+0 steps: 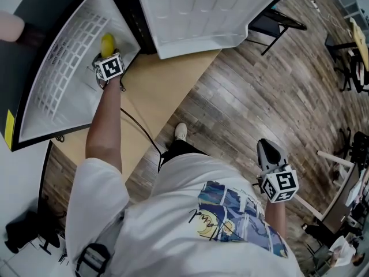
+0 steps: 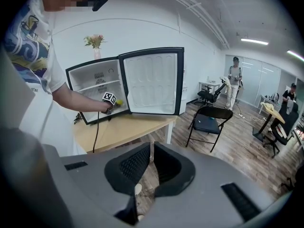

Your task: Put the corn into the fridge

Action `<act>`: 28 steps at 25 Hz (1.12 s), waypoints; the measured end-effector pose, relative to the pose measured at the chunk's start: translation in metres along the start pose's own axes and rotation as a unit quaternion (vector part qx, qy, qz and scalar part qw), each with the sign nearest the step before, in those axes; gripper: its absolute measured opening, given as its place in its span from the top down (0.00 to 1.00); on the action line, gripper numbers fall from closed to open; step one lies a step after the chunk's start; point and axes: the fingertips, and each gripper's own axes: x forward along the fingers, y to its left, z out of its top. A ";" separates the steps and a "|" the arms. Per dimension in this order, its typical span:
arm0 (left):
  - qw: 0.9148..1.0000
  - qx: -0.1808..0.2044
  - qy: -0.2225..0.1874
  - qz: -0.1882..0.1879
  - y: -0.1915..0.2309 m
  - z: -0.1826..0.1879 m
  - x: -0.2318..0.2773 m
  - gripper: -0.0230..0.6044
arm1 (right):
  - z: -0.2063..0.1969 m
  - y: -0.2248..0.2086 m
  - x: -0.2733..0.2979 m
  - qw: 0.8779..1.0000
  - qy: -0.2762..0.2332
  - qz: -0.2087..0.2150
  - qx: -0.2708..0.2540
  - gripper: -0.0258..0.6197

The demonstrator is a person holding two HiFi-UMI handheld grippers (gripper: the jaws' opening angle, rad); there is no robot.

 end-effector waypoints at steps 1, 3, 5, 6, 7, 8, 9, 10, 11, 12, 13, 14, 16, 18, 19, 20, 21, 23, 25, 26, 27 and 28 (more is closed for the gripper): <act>1.000 0.002 0.001 -0.001 -0.002 -0.002 -0.004 0.48 | -0.003 0.000 -0.002 1.000 -0.001 0.002 0.000 0.92; 1.000 0.003 -0.004 -0.011 -0.011 -0.005 -0.012 0.48 | -0.008 -0.001 -0.008 1.000 -0.004 0.006 0.000 0.92; 1.000 0.005 -0.007 -0.011 -0.015 -0.008 -0.022 0.47 | -0.013 -0.002 -0.014 1.000 -0.008 0.010 -0.001 0.92; 1.000 0.006 -0.008 -0.009 -0.016 -0.010 -0.027 0.47 | -0.016 -0.003 -0.017 1.000 -0.011 0.011 -0.001 0.92; 1.000 0.006 -0.007 -0.006 -0.017 -0.012 -0.033 0.47 | -0.018 -0.004 -0.020 1.000 -0.013 0.013 -0.001 0.92; 1.000 0.006 -0.004 -0.001 -0.016 -0.014 -0.040 0.47 | -0.020 -0.005 -0.023 1.000 -0.015 0.014 -0.002 0.92; 1.000 0.006 -0.005 0.002 -0.015 -0.015 -0.046 0.47 | -0.023 -0.006 -0.026 1.000 -0.018 0.015 -0.002 0.92; 1.000 0.007 -0.008 0.002 -0.016 -0.016 -0.052 0.47 | -0.025 -0.007 -0.029 1.000 -0.021 0.016 -0.002 0.92; 1.000 0.007 -0.009 0.002 -0.016 -0.018 -0.058 0.47 | -0.028 -0.008 -0.033 1.000 -0.024 0.017 -0.002 0.92; 1.000 0.008 -0.007 0.003 -0.016 -0.021 -0.065 0.47 | -0.031 -0.009 -0.037 0.999 -0.027 0.018 -0.002 0.92; 1.000 0.008 -0.005 0.003 -0.018 -0.025 -0.073 0.47 | -0.035 -0.010 -0.041 0.999 -0.030 0.020 -0.002 0.92; 1.000 0.008 -0.007 0.000 -0.020 -0.027 -0.081 0.47 | -0.039 -0.011 -0.045 0.999 -0.034 0.022 -0.002 0.92; 1.000 0.008 -0.013 -0.003 -0.025 -0.031 -0.097 0.47 | -0.046 -0.011 -0.053 0.999 -0.040 0.026 -0.003 0.92; 1.000 0.008 -0.019 -0.005 -0.029 -0.035 -0.116 0.47 | -0.054 -0.011 -0.062 0.998 -0.046 0.031 -0.004 0.92; 1.000 0.008 -0.024 -0.007 -0.031 -0.037 -0.125 0.47 | -0.058 -0.010 -0.067 0.998 -0.049 0.034 -0.004 0.92; 1.000 0.007 -0.028 -0.009 -0.034 -0.040 -0.135 0.47 | -0.063 -0.010 -0.072 0.998 -0.052 0.037 -0.006 0.92; 0.999 0.007 -0.030 -0.011 -0.038 -0.043 -0.145 0.47 | -0.067 -0.010 -0.077 0.998 -0.055 0.040 -0.007 0.92; 0.999 0.004 -0.030 -0.015 -0.045 -0.051 -0.168 0.47 | -0.076 -0.009 -0.086 0.997 -0.061 0.046 -0.010 0.92; 0.999 0.004 -0.030 -0.020 -0.052 -0.060 -0.190 0.47 | -0.085 -0.009 -0.096 0.996 -0.066 0.052 -0.012 0.92; 0.999 0.005 -0.031 -0.023 -0.056 -0.064 -0.200 0.48 | -0.089 -0.009 -0.101 0.996 -0.069 0.055 -0.013 0.92; 0.999 0.007 -0.030 -0.026 -0.059 -0.070 -0.210 0.48 | -0.093 -0.009 -0.106 0.996 -0.071 0.058 -0.015 0.92; 0.999 0.007 -0.029 -0.030 -0.063 -0.075 -0.220 0.49 | -0.097 -0.008 -0.112 0.995 -0.073 0.061 -0.017 0.92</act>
